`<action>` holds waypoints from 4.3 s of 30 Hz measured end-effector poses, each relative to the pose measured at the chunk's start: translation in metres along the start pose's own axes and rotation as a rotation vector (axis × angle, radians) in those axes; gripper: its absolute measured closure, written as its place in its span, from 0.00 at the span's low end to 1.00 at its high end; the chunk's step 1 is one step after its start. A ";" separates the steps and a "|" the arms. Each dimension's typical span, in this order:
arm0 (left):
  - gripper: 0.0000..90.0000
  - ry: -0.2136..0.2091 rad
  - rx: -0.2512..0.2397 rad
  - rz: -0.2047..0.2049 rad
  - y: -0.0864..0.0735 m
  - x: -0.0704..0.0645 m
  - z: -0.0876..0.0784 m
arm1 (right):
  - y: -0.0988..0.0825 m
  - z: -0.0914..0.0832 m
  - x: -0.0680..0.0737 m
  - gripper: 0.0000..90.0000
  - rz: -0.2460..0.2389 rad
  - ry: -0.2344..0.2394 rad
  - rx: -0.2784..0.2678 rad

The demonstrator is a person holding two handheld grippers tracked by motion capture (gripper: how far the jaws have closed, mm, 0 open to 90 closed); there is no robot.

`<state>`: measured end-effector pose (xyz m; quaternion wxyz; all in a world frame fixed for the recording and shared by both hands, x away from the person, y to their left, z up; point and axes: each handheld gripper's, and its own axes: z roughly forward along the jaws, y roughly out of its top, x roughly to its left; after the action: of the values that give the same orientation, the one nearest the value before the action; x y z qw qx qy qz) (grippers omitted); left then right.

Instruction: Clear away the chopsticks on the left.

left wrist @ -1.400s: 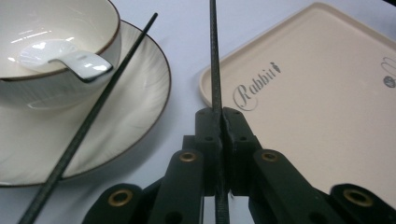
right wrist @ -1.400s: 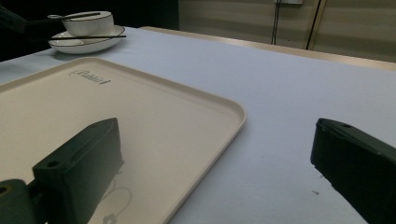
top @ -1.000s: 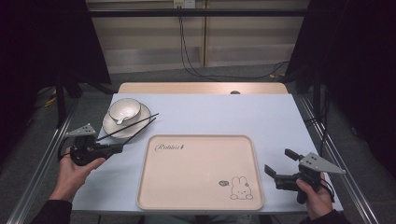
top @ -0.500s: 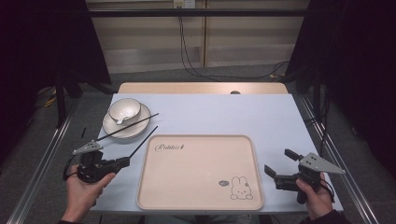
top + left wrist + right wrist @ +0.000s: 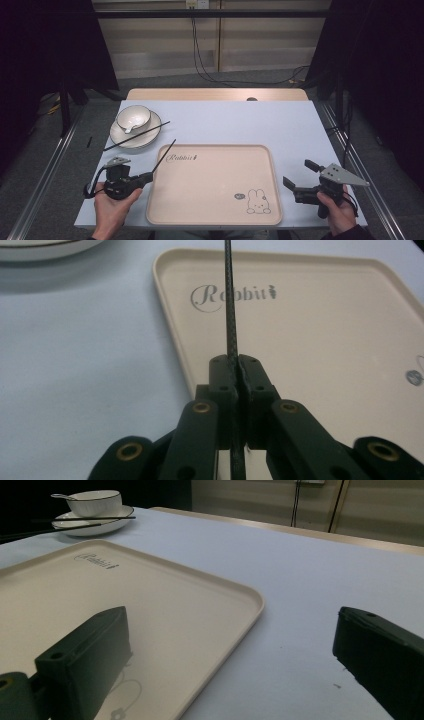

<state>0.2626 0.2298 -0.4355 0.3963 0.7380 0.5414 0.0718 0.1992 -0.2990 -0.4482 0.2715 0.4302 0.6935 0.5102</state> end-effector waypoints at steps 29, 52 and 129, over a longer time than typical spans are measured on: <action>0.94 0.072 0.119 -0.057 -0.009 -0.015 0.039 | 0.000 0.000 0.001 0.02 -0.011 0.017 0.003; 0.21 -0.042 -0.049 0.214 0.008 0.004 0.009 | 0.000 0.000 0.001 0.02 -0.012 0.014 -0.004; 0.95 -0.108 0.112 0.520 0.100 0.141 0.059 | 0.000 0.000 0.001 0.02 -0.007 0.019 -0.001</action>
<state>0.4253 0.3109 -0.4550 0.3516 0.8757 0.3148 0.1016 0.1985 -0.2980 -0.4483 0.2667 0.4227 0.6973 0.5138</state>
